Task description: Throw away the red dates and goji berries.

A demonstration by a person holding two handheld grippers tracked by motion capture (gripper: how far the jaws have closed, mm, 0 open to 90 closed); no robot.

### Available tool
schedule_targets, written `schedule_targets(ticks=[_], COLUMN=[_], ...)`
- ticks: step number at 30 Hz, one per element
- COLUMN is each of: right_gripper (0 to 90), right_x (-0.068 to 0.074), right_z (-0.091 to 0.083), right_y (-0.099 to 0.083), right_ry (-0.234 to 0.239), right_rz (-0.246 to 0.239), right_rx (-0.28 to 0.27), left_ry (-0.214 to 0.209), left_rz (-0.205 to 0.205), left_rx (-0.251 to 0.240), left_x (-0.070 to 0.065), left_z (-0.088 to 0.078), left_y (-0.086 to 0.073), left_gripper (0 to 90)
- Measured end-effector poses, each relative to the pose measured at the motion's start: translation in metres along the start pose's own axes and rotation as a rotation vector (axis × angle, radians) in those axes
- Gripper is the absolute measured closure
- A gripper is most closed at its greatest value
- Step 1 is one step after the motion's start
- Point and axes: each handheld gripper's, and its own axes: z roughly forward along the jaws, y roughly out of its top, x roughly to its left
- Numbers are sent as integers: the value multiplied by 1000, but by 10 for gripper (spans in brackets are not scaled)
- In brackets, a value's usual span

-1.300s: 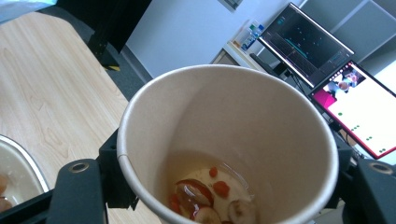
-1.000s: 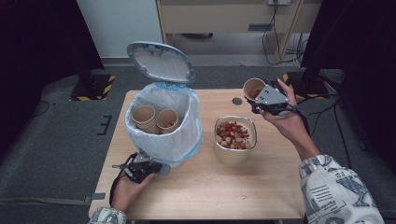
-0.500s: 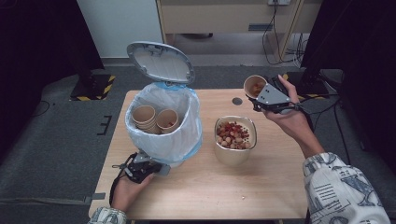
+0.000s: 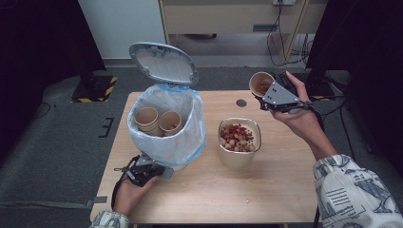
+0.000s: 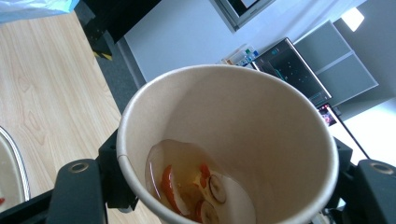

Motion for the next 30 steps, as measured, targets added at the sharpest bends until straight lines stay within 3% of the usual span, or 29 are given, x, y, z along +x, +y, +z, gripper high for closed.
schedule_targets(ticks=[16, 30], right_gripper=[285, 285], right_x=[-1, 1], right_z=[-7, -3], right_y=[11, 12], right_ry=[-7, 5], right_rz=[-86, -107], right_rx=[12, 20], left_ry=[1, 0], left_rz=[0, -2], left_rx=[0, 0], left_x=[0, 0], left_z=[0, 0], left_y=[0, 0], left_gripper=[900, 900])
